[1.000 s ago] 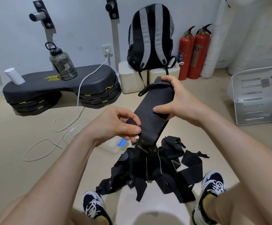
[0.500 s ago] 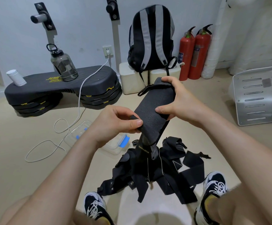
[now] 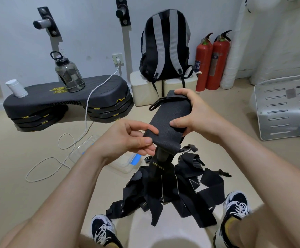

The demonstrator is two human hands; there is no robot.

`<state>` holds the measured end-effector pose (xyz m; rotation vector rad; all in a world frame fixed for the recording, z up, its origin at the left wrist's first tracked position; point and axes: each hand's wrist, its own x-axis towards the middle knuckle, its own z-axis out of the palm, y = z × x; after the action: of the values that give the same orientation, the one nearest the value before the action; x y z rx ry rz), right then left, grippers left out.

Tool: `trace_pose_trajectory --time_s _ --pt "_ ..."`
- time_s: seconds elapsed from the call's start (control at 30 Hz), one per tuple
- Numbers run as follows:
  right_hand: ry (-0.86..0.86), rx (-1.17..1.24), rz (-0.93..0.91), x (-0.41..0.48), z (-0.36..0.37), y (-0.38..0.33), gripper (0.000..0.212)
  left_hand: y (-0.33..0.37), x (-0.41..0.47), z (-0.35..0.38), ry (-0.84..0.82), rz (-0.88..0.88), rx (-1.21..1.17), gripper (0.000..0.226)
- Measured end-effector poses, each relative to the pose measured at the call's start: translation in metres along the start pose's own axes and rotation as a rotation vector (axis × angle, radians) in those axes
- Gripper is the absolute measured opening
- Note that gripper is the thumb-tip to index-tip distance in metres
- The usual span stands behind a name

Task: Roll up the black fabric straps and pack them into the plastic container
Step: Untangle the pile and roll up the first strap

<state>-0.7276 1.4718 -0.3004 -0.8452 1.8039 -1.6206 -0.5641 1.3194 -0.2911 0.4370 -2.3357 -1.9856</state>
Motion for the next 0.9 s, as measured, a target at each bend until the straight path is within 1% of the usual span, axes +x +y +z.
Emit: trace_pose_trajectory --time_s 0.1,0.23,0.33,0.4,0.5,0.67,0.8,0.9 --pt "-0.009 0.039 0.008 0.000 0.000 0.000 0.079 -0.001 0.001 -0.002 0.037 0.026 0.040 0.015" --pt "-0.029 0.047 0.007 -0.001 0.003 0.000 0.079 -0.004 0.005 -0.002 0.144 0.083 0.096 0.005" --pt "-0.026 0.081 0.015 -0.002 0.003 -0.002 0.073 -0.006 0.007 0.002 0.181 0.084 0.044 0.020" --pt "-0.029 0.094 0.013 -0.003 0.003 -0.004 0.071 -0.007 0.008 0.007 0.188 0.074 -0.010 0.019" --pt "-0.042 0.077 -0.004 -0.004 0.006 -0.002 0.078 -0.007 0.011 0.012 0.255 0.083 -0.062 0.009" --pt "-0.077 0.035 -0.041 -0.007 0.014 0.000 0.089 -0.007 0.013 0.012 0.354 0.092 -0.058 0.010" --pt "-0.102 -0.032 -0.049 -0.008 0.018 0.000 0.104 -0.008 0.015 0.013 0.456 0.079 -0.063 0.017" --pt "-0.093 -0.070 -0.073 -0.008 0.021 0.002 0.104 -0.008 0.015 0.015 0.481 0.066 -0.067 0.023"
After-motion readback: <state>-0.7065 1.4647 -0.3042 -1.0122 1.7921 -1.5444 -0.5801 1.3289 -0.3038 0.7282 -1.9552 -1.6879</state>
